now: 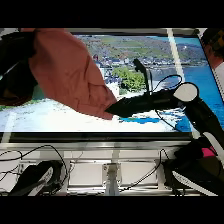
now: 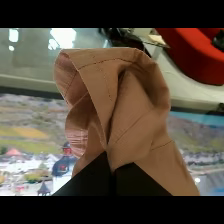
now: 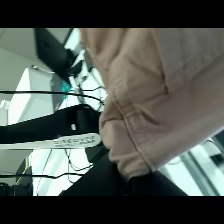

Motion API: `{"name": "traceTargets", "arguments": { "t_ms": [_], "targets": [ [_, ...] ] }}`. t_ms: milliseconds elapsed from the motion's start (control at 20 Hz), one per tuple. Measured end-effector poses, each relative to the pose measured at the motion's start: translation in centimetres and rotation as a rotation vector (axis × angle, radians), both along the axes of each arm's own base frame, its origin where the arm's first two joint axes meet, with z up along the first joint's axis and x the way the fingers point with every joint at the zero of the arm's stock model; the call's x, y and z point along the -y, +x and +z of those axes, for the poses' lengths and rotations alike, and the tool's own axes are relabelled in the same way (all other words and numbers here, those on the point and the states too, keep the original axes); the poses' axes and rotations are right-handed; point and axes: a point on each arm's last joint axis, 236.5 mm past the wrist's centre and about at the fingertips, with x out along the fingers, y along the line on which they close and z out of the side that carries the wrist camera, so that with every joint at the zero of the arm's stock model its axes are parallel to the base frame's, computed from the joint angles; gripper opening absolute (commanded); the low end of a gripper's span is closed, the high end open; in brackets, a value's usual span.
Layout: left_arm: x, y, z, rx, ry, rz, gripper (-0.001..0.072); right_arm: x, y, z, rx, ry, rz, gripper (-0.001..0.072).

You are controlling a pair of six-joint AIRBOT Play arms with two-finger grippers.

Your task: Fold the clothes and pants, and hang the long-sleeved shirts on hangers.

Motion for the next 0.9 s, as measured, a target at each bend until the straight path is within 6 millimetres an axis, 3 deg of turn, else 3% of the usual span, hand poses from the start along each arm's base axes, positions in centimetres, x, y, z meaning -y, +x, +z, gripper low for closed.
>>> {"name": "traceTargets", "arguments": {
  "t_ms": [100, 200, 400, 450, 500, 550, 700, 900],
  "targets": [
    [-0.8, -1.2, -0.6, -0.038, 0.038, 0.023, 0.0013, -2.2, -1.8, -0.1, 0.002, 0.02, 0.021, 0.0011],
    [-0.8, -1.7, -1.8, -0.089, 0.063, 0.026, 0.0013, -3.9, -3.4, -1.6, -0.025, 0.01, 0.018, 0.0011],
    [1.2, -1.3, -5.0, -0.196, 0.102, -0.025, 0.0013, -5.0, -5.3, -7.9, -0.145, -0.077, -0.063, 0.0012],
    [2.0, -1.0, -5.9, -0.221, 0.107, -0.045, 0.0013, -4.9, -5.8, -9.6, -0.184, -0.103, -0.086, 0.0111],
    [3.0, -0.7, -7.0, -0.251, 0.118, -0.069, 0.0013, -4.8, -6.2, -10.9, -0.214, -0.124, -0.103, 0.0385],
    [4.0, -0.2, -8.3, -0.283, 0.128, -0.087, 0.0013, -4.5, -6.6, -12.2, -0.232, -0.15, -0.111, 0.0538],
    [7.1, 1.3, -13.4, -0.413, 0.173, -0.124, 0.0014, -3.8, -7.2, -14.1, -0.232, -0.202, -0.12, 0.0538],
    [12.4, 2.4, -22.4, -0.604, 0.251, -0.186, 0.0014, -2.5, -8.2, -15.1, -0.192, -0.269, -0.086, 0.0536]
  ]
}}
